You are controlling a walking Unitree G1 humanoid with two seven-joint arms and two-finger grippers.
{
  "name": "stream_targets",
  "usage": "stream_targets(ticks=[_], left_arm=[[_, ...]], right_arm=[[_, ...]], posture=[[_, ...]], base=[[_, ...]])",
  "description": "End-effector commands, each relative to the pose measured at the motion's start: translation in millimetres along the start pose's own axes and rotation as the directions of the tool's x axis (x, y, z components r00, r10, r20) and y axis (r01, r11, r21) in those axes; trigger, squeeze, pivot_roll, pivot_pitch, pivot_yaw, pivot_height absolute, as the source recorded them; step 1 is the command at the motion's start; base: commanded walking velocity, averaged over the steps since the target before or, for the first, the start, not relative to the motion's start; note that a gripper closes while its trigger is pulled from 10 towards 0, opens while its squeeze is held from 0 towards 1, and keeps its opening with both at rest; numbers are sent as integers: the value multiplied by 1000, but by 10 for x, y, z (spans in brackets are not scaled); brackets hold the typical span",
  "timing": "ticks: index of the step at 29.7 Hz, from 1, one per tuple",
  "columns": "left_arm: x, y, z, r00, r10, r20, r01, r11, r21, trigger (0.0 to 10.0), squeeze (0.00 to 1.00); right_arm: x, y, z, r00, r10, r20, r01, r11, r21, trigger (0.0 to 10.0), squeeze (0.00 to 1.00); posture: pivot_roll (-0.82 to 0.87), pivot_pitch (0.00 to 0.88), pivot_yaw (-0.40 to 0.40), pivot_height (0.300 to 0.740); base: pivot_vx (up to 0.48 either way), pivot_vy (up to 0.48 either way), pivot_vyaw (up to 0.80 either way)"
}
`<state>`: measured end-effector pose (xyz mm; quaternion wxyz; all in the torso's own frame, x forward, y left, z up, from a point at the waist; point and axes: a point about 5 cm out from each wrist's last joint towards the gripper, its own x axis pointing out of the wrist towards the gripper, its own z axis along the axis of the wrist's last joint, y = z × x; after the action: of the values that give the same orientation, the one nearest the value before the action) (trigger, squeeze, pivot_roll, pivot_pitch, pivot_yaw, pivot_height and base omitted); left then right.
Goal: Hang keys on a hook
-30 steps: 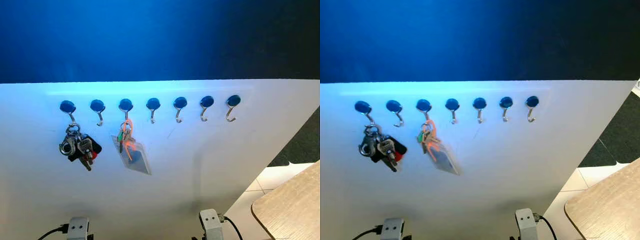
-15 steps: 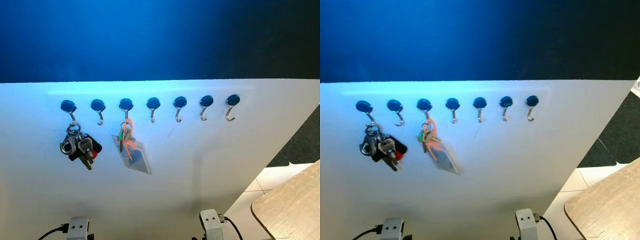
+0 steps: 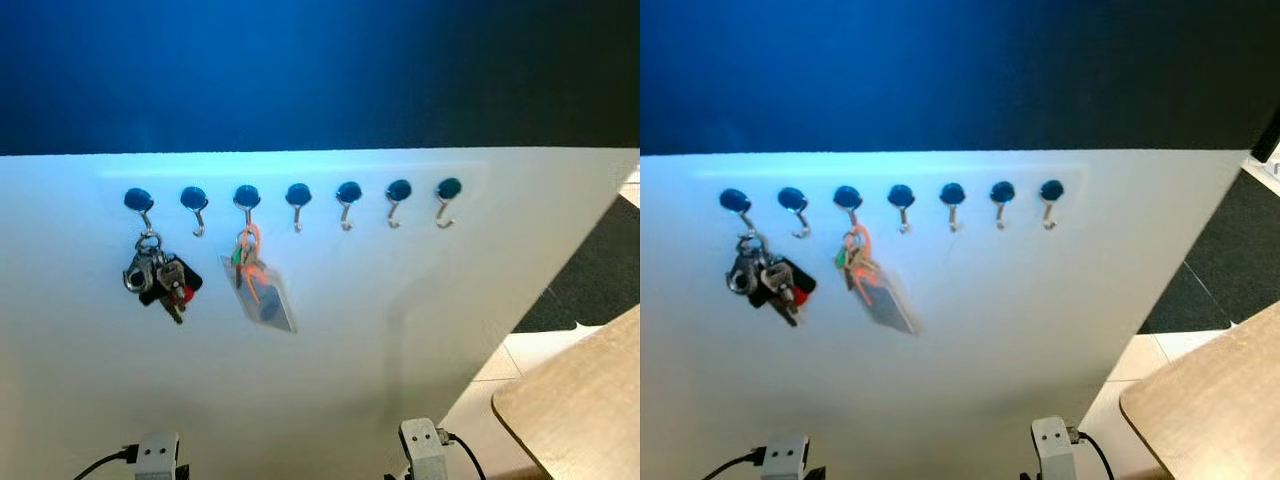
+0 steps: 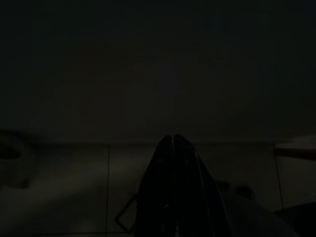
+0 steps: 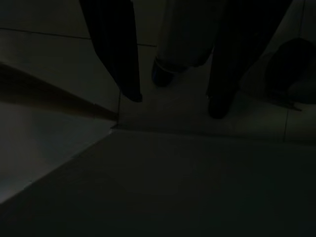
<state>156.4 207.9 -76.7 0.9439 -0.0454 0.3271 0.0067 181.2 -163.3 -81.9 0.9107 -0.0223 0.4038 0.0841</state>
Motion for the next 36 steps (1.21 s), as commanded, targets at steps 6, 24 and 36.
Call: stream_targets(ticks=[6, 24, 36], left_arm=[[-1, -19, -17, 1000, -4, -8, 4, 1000, -6, 10000, 0], [9, -15, 10, 1000, -13, -2, 13, 1000, 10, 10000, 0], [3, -2, -6, 1000, -13, -15, 13, 1000, 15, 10000, 0]], right_arm=[[-11, -4, -43, 1000, -9, -15, 10, 1000, 20, 10000, 0], [-9, 16, -43, 1000, -8, -12, 8, 1000, 25, 10000, 0], [-5, 16, -34, 1000, -8, -11, 8, 1000, 24, 10000, 0]], posture=[[83, 44, -29, 740], [84, 41, -23, 740], [88, 33, -22, 740]], base=[[-303, 0, 0], [-301, 0, 0], [-298, 0, 0]])
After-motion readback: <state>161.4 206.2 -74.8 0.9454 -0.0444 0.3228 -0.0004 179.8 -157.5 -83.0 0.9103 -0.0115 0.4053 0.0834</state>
